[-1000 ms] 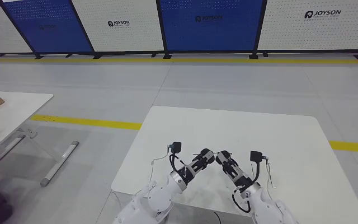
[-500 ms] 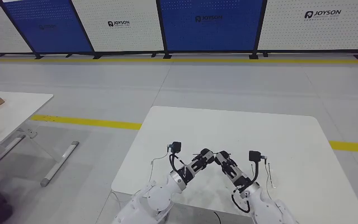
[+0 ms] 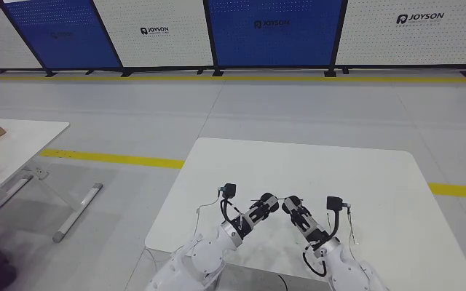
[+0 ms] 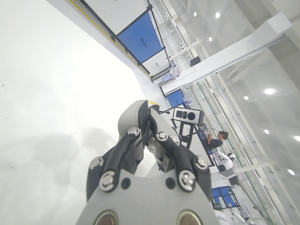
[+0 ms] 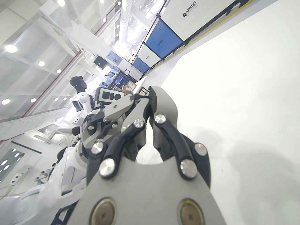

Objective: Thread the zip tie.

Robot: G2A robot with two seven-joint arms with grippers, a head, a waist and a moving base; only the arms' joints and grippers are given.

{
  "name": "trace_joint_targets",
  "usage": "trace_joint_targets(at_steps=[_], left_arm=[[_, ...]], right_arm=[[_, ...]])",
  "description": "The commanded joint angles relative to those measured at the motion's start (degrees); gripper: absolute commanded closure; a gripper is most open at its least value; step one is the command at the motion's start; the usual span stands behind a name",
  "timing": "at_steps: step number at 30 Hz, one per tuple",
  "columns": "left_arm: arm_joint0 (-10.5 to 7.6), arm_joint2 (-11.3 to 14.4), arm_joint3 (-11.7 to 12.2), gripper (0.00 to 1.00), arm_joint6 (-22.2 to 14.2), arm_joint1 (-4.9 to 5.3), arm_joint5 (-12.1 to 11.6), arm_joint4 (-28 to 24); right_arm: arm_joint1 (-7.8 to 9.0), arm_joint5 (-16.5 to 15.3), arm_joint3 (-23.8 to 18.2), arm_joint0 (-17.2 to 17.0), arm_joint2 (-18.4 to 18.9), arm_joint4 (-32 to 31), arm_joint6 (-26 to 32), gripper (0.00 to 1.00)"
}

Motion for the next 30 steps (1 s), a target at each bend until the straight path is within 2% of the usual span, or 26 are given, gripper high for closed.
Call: trace_joint_targets(at_steps=[1, 3, 4, 10, 18, 20, 21, 22, 30], left_arm=[[0.04, -0.02, -0.06, 0.95, 0.18, -0.01, -0.02, -0.22], [0.06, -0.04, -0.15, 0.64, 0.39, -0.02, -0.03, -0.34], [0.09, -0.04, -0.21, 0.59, 0.59, -0.03, -0.07, -0.44], [0.17, -0.06, -0.23, 0.55, 0.98, -0.05, -0.15, -0.63], [0.32, -0.18, -0.14, 0.69, 1.24, -0.03, -0.42, -0.82], [0.34, -0.18, -0.14, 0.8, 1.26, -0.03, -0.44, -0.76], [0.37, -0.15, -0.14, 0.93, 1.26, -0.02, -0.46, -0.71], [0.39, -0.14, -0.15, 1.0, 1.26, -0.02, -0.48, -0.68], [0.43, -0.05, 0.09, 1.0, 1.35, -0.02, -0.47, -0.54]], right_arm=[[0.02, 0.09, -0.12, -0.09, 0.04, -0.11, -0.03, 1.0], [0.03, 0.2, -0.2, -0.15, 0.06, -0.21, -0.06, 1.0], [0.04, 0.29, -0.25, -0.19, 0.08, -0.26, -0.09, 1.0], [0.06, 0.6, -0.17, -0.34, 0.19, -0.32, -0.37, 1.0], [0.11, 0.62, 0.4, -0.38, 0.64, -0.03, -0.82, 1.0], [0.11, 0.6, 0.38, -0.41, 0.66, -0.03, -0.88, 1.0], [0.11, 0.57, 0.38, -0.44, 0.67, -0.02, -0.95, 1.0], [0.11, 0.54, 0.38, -0.44, 0.66, -0.01, -1.0, 1.0], [0.07, 0.3, 0.56, -0.47, 0.6, 0.23, -1.48, 1.0]])
